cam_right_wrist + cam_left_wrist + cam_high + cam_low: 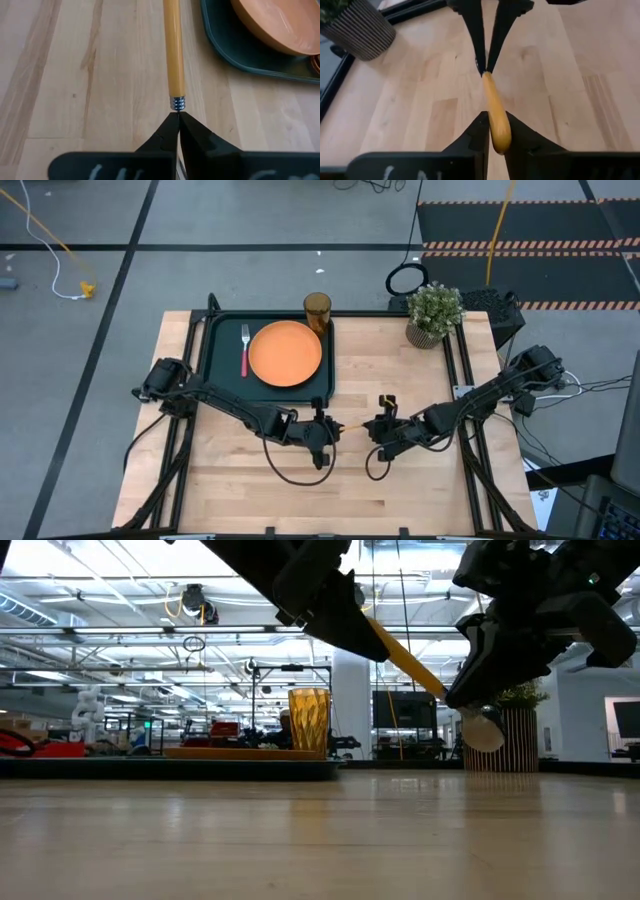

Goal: Pick and place plate/cup/fork/spoon on tray
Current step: Put the yellow spoon on the black tray to the left of the pink fork

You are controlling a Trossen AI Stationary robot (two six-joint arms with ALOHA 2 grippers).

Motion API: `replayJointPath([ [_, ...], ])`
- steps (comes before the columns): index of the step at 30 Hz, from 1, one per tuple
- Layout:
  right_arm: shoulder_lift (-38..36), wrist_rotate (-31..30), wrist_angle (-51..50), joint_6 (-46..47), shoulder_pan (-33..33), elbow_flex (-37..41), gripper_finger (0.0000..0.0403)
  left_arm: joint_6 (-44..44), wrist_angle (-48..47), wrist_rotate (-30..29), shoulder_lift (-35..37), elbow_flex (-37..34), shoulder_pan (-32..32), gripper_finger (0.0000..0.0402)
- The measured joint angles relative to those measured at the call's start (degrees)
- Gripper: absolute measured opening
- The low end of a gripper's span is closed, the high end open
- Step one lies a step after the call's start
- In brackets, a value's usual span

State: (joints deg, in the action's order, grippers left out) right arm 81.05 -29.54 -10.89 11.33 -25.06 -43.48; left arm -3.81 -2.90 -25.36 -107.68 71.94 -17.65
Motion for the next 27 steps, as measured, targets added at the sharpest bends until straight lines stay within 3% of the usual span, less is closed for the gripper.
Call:
replayJointPath([
  [6,-2.36,0.49,-0.08,-0.04,-0.02,0.07,0.001,-4.38,-0.44,0.27,0.52,1.15,0.02,0.0022],
  [17,-5.37,12.04,0.64,1.81,0.0,0.13,0.0083,-12.53,-0.15,5.3,0.54,2.27,-1.2,0.0023],
  [27,-5.46,26.94,15.83,4.4,0.37,6.16,0.0123,-19.43,2.42,6.9,0.37,2.27,-2.88,0.0023],
])
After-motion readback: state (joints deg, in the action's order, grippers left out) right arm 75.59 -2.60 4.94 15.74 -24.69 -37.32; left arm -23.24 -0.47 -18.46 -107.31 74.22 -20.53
